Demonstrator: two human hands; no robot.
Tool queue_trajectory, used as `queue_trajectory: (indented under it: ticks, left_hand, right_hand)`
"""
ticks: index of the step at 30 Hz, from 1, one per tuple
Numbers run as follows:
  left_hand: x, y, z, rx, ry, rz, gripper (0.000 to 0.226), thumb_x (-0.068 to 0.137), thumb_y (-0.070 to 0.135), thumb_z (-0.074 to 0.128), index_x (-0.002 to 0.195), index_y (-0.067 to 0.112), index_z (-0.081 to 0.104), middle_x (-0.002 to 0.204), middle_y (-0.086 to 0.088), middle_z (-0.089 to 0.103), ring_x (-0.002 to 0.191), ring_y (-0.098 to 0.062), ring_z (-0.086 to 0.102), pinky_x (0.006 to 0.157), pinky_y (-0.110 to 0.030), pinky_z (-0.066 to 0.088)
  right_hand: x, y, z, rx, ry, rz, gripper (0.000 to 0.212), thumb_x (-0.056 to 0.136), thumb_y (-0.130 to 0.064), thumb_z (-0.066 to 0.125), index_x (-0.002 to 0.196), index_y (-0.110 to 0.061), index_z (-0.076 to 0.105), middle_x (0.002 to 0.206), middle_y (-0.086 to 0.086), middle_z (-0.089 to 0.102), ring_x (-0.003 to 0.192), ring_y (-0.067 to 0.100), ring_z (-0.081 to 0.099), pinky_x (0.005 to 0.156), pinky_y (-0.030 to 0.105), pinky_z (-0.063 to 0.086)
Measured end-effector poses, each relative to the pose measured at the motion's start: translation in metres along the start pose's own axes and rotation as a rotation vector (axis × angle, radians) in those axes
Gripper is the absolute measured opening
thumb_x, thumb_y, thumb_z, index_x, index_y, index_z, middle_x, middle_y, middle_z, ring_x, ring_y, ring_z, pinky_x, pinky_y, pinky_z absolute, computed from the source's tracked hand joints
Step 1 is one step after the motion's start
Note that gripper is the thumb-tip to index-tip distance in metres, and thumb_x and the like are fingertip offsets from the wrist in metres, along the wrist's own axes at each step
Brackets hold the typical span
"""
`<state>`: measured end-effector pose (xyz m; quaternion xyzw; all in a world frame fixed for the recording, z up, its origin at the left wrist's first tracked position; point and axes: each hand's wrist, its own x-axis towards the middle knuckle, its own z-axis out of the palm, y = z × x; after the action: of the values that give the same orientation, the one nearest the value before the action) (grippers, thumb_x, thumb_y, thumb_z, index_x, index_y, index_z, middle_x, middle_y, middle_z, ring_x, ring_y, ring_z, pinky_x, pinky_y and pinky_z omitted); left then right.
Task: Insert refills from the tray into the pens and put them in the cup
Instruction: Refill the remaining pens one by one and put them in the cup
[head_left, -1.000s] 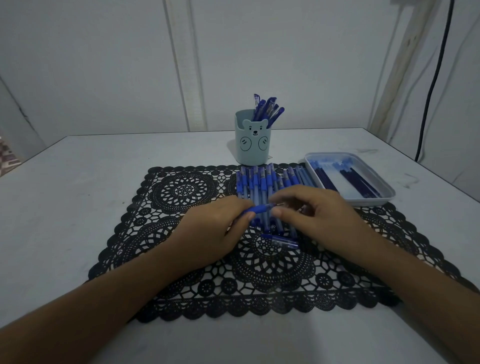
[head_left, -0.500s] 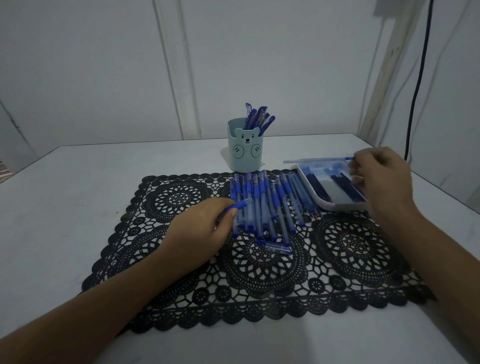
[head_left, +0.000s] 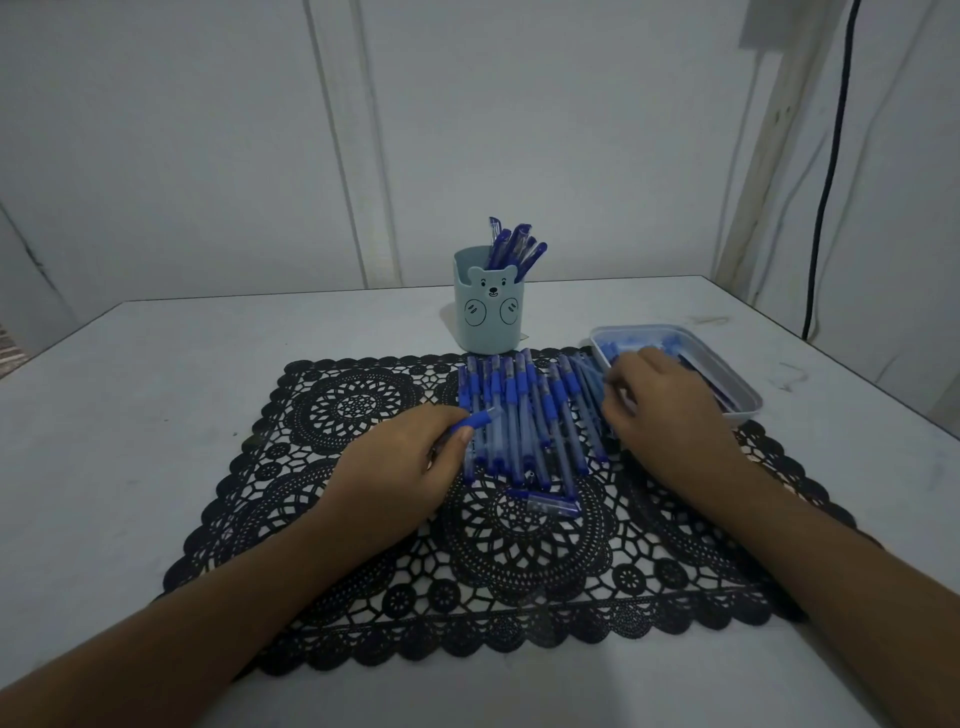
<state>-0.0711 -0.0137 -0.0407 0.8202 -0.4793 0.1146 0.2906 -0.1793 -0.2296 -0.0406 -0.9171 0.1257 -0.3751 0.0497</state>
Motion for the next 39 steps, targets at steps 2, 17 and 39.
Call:
queue_trajectory:
  ticks: [2,17,39]
  left_hand:
    - [0.0,0.0,0.0,0.004,-0.001,0.004,0.025,0.095,0.034,0.041,0.107,0.024,0.061,0.075,0.021,0.051,0.072,0.001,0.051,0.06,-0.013,0.036]
    - [0.0,-0.002,0.001,-0.019,0.005,0.013,0.036,0.087,0.042,0.035,0.104,0.024,0.061,0.074,0.015,0.055,0.07,-0.001,0.052,0.058,-0.016,0.039]
    - [-0.001,-0.003,0.002,-0.02,0.02,0.031,0.036,0.088,0.041,0.037,0.106,0.023,0.061,0.082,0.014,0.059,0.074,-0.004,0.054,0.064,-0.025,0.047]
  right_hand:
    - [-0.002,0.001,0.002,-0.065,-0.058,-0.037,0.01,0.074,-0.008,0.068,0.074,-0.006,0.059,0.073,0.009,0.056,0.062,0.028,0.054,0.057,0.04,0.049]
    - [0.019,0.046,-0.009,-0.13,-0.347,0.495,0.022,0.086,-0.034,0.055,0.092,-0.018,0.069,0.1,0.005,0.067,0.093,0.027,0.057,0.086,0.04,0.046]
    - [0.029,0.05,-0.002,-0.18,-0.318,0.549,0.02,0.078,-0.018,0.062,0.069,0.0,0.063,0.061,0.007,0.05,0.06,0.022,0.048,0.053,0.026,0.034]
